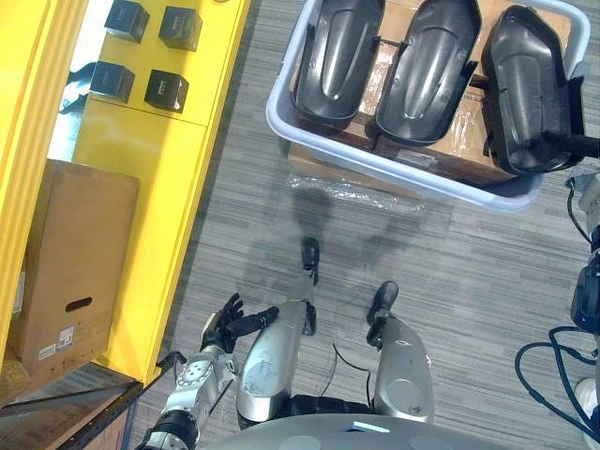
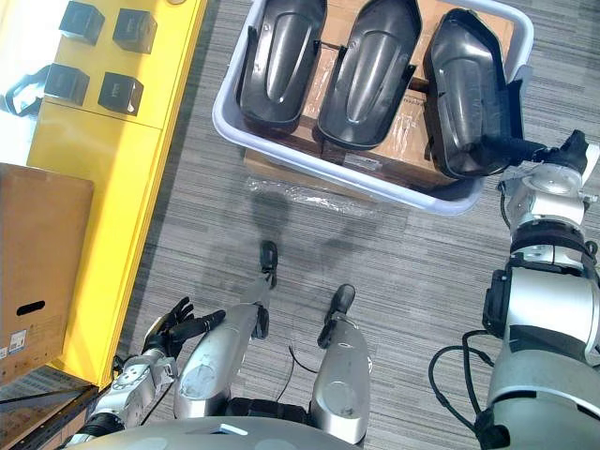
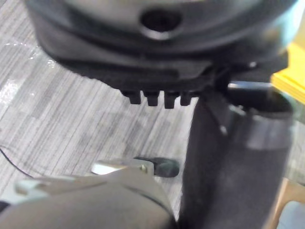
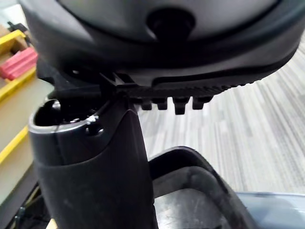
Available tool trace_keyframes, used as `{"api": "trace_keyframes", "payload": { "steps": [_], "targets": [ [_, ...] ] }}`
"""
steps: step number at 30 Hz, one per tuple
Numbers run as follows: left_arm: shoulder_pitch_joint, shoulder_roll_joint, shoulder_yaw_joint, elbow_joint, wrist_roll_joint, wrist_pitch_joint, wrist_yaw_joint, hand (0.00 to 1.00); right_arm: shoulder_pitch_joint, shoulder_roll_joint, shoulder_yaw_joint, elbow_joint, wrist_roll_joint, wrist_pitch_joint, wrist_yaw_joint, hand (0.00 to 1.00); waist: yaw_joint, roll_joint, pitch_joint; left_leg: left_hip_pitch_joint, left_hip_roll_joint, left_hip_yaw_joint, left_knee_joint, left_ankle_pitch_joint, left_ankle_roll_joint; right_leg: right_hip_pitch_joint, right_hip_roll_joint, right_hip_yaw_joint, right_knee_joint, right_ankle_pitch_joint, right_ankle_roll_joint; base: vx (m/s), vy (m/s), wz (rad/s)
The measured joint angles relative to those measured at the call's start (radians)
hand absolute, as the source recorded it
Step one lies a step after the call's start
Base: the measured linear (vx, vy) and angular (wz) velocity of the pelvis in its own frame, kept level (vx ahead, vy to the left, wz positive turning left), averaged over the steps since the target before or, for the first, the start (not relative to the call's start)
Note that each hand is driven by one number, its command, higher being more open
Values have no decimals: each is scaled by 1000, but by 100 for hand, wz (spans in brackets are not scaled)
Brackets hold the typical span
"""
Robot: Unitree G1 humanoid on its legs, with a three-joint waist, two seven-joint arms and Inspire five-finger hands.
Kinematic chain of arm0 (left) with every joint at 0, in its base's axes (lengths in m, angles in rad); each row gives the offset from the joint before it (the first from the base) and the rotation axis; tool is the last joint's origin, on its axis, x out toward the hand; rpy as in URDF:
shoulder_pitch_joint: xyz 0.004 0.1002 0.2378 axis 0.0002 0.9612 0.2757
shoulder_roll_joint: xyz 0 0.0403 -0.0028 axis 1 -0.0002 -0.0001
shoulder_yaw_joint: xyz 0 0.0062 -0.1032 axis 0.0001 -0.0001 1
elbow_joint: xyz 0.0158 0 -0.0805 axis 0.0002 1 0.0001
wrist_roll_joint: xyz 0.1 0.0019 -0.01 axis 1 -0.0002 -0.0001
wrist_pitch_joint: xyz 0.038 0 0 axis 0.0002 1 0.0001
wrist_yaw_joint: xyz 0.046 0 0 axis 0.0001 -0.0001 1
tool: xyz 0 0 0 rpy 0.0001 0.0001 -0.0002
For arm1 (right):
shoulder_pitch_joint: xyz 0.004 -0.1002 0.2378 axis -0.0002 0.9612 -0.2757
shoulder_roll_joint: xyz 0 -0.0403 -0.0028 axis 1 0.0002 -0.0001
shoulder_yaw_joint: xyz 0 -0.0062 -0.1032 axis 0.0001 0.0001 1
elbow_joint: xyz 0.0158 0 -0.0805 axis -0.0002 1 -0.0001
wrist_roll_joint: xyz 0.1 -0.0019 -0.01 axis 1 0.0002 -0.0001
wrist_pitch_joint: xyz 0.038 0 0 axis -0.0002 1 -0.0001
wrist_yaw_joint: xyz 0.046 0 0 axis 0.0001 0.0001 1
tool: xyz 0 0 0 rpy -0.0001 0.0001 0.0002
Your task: Walk over and take three plastic housings, then place them on the shelf
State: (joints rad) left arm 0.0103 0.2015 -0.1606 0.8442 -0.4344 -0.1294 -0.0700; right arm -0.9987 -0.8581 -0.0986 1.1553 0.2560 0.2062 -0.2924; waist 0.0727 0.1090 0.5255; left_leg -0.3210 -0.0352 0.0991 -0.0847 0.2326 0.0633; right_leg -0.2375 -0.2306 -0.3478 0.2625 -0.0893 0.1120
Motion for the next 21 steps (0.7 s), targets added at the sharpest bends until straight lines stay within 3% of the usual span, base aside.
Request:
{"api": "trace_keyframes", "payload": {
  "steps": [8, 9, 21],
  "targets": [
    [0, 1, 0, -1, -1, 0, -1, 100, 0, -7, 73, -14, -16, 2, 68, 100, 5, -2, 1, -1, 9, 5, 0, 2, -2, -5, 9, 7, 1, 1, 0, 22, -53, -4],
    [0, 1, 0, -1, -1, 0, -1, 100, 0, -7, 73, -14, -17, 3, 72, 0, 5, -2, 1, -1, 9, 5, 0, 2, -2, -5, 9, 6, 2, 0, -1, 38, -59, 2],
    [0, 1, 0, -3, -6, 0, -3, 100, -27, -55, 125, -8, -93, 60, 158, 0, 10, -1, 1, -24, 10, -12, 0, 9, -5, -27, 7, -9, 21, -9, -11, 33, -47, 3]
  ]
}}
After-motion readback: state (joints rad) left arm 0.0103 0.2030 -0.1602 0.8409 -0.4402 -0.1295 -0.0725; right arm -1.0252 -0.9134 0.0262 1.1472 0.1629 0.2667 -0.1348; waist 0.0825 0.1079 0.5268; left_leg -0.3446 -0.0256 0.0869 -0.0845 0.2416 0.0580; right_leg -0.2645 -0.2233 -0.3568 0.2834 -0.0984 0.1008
